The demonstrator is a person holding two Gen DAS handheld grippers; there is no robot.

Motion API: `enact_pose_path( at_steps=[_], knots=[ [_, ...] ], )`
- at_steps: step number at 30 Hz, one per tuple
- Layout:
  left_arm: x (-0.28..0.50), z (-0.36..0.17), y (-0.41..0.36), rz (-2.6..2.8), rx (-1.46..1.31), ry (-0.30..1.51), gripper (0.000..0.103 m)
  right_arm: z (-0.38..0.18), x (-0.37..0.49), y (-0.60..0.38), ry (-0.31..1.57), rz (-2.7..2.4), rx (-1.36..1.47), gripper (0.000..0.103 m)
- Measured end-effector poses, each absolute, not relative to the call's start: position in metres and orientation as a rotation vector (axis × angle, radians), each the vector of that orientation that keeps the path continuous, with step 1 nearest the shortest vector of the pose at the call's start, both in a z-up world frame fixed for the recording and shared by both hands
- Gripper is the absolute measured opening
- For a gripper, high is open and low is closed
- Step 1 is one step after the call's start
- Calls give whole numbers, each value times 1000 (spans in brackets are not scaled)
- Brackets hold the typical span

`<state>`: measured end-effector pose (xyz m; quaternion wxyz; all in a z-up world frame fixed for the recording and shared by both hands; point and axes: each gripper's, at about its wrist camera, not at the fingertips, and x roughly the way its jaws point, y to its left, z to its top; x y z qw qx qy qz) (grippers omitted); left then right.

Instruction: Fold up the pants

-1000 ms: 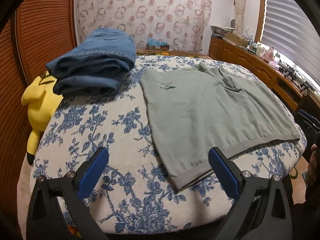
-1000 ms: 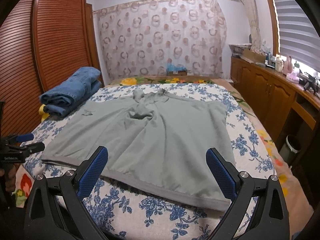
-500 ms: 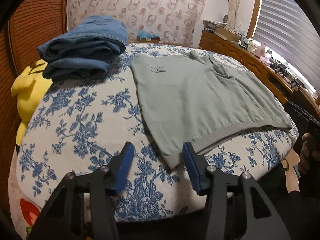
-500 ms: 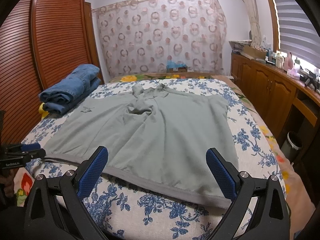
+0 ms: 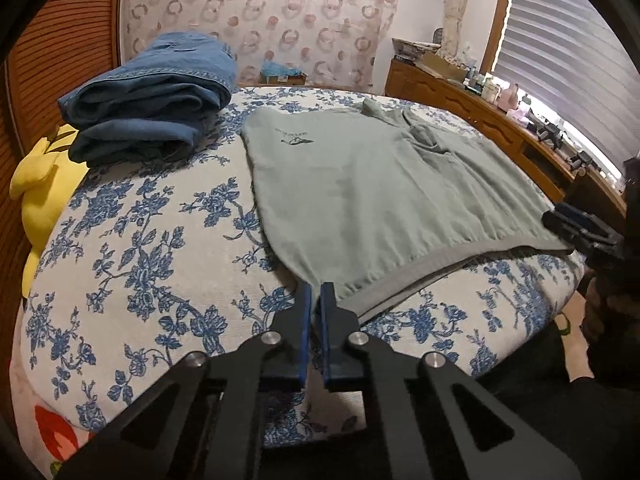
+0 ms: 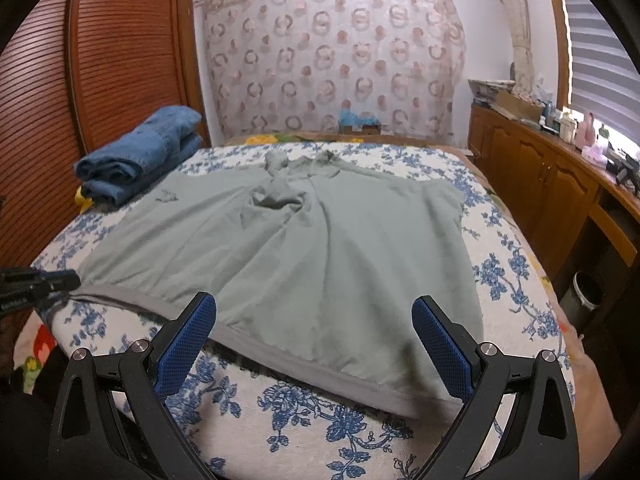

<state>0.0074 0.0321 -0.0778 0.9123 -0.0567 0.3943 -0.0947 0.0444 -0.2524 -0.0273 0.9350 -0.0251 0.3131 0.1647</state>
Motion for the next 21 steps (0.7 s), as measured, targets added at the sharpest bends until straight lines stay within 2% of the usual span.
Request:
enact_pose_path(
  at_steps=[21],
  knots=[
    [49,-16,-25,-350,12,728,0,-31,46,-272,659,318,-6,100]
  ],
)
